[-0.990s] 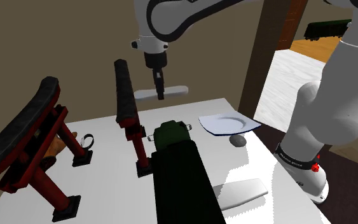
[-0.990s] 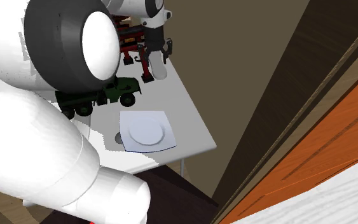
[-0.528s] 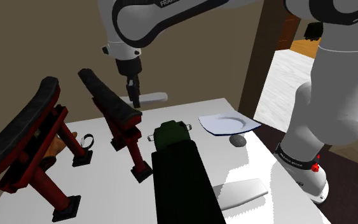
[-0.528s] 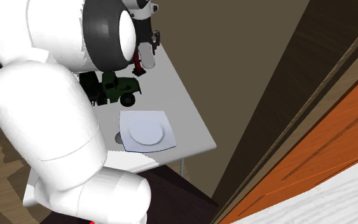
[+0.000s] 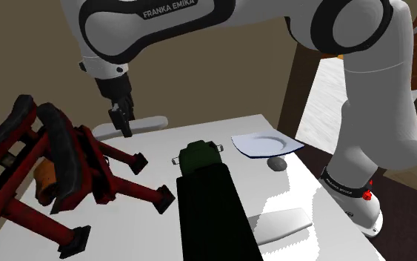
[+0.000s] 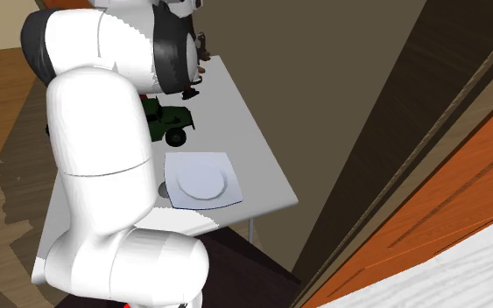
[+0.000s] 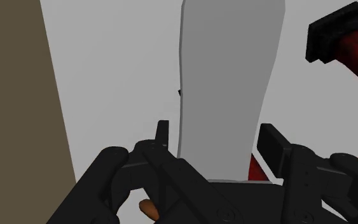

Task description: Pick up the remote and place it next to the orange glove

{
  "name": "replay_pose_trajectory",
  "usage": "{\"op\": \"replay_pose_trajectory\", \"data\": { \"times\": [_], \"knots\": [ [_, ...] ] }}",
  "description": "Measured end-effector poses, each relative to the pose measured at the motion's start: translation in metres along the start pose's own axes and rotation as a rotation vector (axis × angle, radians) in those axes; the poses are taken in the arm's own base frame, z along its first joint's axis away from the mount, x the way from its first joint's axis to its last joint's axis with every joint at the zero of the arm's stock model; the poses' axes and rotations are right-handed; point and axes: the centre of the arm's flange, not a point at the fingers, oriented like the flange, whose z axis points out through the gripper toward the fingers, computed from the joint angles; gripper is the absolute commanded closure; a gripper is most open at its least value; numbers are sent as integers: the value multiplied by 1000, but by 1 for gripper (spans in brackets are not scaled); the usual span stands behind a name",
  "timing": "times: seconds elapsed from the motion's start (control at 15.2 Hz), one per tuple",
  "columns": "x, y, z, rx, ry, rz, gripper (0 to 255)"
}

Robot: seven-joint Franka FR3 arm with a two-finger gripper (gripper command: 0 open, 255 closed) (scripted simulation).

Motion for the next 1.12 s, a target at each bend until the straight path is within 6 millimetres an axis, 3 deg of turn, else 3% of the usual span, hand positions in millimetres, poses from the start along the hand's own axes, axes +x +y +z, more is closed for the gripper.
{"op": "replay_pose_trajectory", "data": {
  "times": [1.12],
  "knots": [
    [4, 1, 87, -1, 2, 1, 255]
  ]
}}
